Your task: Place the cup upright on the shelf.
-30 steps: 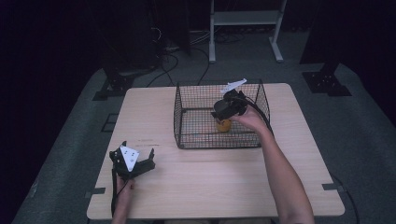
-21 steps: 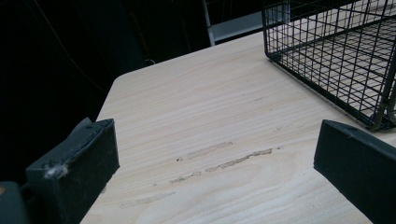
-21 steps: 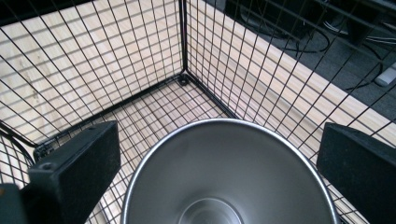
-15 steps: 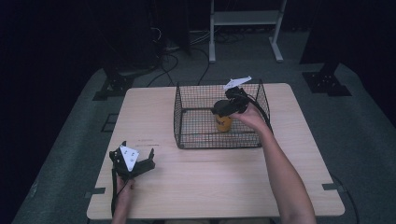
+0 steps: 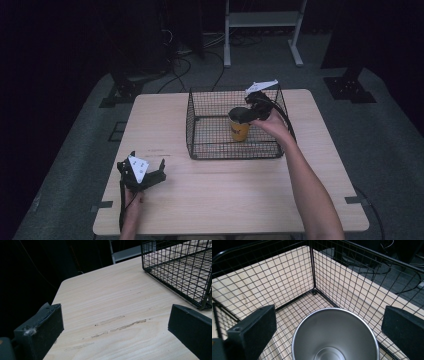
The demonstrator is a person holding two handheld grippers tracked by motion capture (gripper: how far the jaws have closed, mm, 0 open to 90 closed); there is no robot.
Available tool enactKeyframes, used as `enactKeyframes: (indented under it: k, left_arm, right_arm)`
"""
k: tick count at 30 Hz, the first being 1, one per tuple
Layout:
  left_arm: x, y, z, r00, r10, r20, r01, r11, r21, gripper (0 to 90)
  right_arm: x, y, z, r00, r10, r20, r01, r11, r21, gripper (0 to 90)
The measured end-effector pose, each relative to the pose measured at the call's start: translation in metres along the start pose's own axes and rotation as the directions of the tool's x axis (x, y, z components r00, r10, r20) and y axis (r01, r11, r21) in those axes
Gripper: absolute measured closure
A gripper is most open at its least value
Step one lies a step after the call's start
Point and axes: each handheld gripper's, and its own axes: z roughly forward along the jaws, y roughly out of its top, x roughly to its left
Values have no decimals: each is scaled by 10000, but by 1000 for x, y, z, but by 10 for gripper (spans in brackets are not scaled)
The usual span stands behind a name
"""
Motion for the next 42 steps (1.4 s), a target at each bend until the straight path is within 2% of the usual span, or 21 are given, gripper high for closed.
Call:
enactKeyframes:
  k: [7, 13, 15, 22, 35, 42]
  left_arm:
    - [0, 0, 0, 10000, 15, 37, -15, 10000, -36, 0]
    - [0, 0, 0, 10000, 5, 51, -5, 10000, -55, 0]
    - [0, 0, 0, 10000, 9, 44, -9, 10000, -55, 0]
    - [0, 0, 0, 10000, 15, 49, -14, 10000, -53, 0]
    - [0, 0, 0, 10000, 15, 37, -14, 10000, -45, 0]
    - [0, 0, 0, 10000, 19, 42, -19, 10000, -45, 0]
  right_arm:
    - [2, -7, -13, 9997, 232, 40, -232, 9997, -20, 0]
    - [4, -6, -25, 9989, 433, -169, -433, 9991, 22, 0]
    - [5, -5, -27, 9990, 407, -157, -408, 9991, -72, 0]
    - [7, -6, -31, 9989, 405, -216, -402, 9991, 128, 0]
    - [18, -15, -49, 9993, 159, -335, -158, 9999, 20, 0]
    - [19, -25, -57, 9987, 210, -471, -209, 9998, 45, 0]
